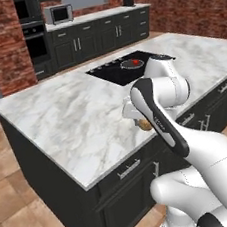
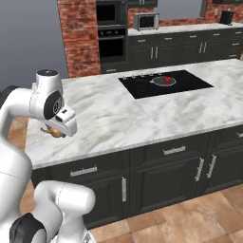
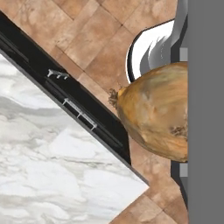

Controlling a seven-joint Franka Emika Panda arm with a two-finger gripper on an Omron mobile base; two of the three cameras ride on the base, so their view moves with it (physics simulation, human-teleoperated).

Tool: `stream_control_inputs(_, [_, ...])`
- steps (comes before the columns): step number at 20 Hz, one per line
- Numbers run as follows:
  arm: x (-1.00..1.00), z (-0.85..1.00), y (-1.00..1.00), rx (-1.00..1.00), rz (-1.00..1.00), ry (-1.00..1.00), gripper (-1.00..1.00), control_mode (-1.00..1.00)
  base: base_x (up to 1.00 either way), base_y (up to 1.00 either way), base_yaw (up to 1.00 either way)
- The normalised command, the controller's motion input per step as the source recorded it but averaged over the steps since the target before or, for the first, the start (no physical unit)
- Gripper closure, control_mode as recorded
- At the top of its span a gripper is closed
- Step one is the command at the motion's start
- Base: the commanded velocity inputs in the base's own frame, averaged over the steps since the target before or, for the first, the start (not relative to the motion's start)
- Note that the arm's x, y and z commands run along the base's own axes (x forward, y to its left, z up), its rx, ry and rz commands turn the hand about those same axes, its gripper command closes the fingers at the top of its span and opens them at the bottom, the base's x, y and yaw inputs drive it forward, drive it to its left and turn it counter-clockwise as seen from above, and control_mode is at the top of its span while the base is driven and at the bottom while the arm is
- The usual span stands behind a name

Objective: Place the pan on the center burner on the stove. Then place the tomato and the onion in the pan and turn on the center burner.

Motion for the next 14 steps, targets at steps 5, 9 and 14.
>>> stream_control_inputs(5, [0.0, 0.0, 0.0, 0.0, 0.0, 0.0, 1.0, 1.0, -0.06, 0.64, -0.17])
stream_control_inputs(9, [0.0, 0.0, 0.0, 0.0, 0.0, 0.0, 1.0, 1.0, -0.04, 0.67, -0.19])
stream_control_inputs(14, [0.0, 0.0, 0.0, 0.0, 0.0, 0.0, 1.0, 1.0, 0.0, 0.7, -0.21])
